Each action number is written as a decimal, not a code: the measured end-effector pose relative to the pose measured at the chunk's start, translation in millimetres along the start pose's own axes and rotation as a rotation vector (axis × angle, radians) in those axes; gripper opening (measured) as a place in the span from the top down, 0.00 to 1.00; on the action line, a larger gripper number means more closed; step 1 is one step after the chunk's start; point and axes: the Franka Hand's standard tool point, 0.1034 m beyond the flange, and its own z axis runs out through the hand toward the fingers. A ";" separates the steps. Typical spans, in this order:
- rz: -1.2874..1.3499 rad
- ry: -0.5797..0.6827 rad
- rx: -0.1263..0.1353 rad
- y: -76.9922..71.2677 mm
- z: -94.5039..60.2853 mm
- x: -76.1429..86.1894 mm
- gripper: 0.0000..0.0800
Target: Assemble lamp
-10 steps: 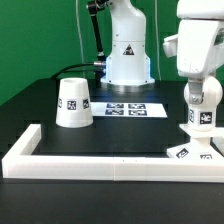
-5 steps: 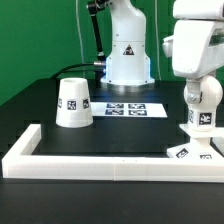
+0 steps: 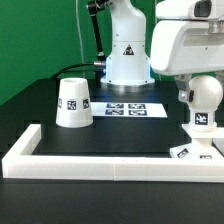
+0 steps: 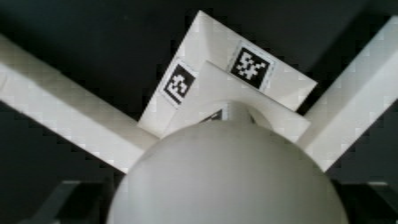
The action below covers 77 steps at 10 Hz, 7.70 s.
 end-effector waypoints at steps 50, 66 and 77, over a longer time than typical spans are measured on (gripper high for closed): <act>0.699 0.015 0.103 -10.0 0.4 4.0 0.13; -0.389 0.025 0.003 -10.3 -1.3 8.4 0.13; 0.215 0.035 0.007 -8.4 -3.1 10.7 0.28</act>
Offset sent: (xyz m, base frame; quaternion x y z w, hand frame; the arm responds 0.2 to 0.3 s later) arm -0.0027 0.0042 -0.0025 0.0100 -0.0147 0.2538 0.9671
